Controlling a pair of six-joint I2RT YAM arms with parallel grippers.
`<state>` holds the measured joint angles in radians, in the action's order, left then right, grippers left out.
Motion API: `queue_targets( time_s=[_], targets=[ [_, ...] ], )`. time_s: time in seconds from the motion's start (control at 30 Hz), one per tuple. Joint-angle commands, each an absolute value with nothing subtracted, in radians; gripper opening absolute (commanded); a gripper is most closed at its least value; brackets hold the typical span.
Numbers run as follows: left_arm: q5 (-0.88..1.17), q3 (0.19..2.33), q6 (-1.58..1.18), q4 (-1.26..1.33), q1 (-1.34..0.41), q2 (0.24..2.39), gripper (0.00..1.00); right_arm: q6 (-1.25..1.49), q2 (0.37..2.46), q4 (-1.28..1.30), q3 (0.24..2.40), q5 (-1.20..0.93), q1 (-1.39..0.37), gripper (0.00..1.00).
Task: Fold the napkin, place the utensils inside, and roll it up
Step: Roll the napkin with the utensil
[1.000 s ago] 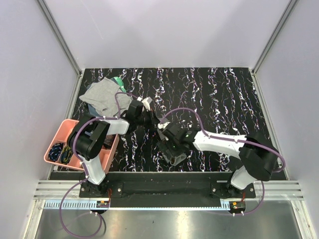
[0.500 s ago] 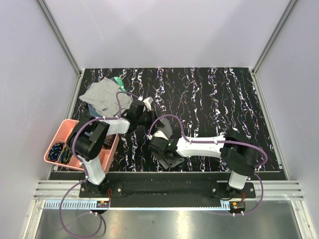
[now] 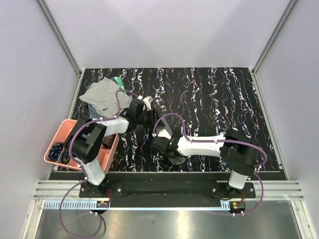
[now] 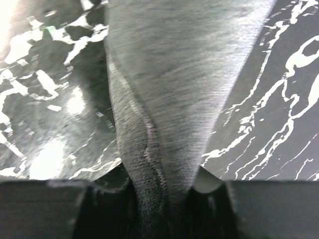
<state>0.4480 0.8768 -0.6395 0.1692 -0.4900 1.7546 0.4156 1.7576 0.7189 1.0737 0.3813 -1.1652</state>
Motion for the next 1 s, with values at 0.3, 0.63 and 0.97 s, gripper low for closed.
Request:
queue_targets(
  time_s=[0.3,0.63,0.97],
  targets=[
    [0.443,0.763,-0.669,0.253,-0.48,1.563,0.78,0.292,1.675,0.591,0.996,0.26,-0.993,0.21],
    [0.474,0.673,-0.667,0.293,-0.454,1.49,0.8,0.141,1.644,0.465,0.991,-0.168,-0.781,0.2],
    [0.456,0.627,-0.626,0.235,-0.411,1.382,0.82,0.161,1.798,0.469,1.092,-0.154,-0.718,0.12]
  ],
)
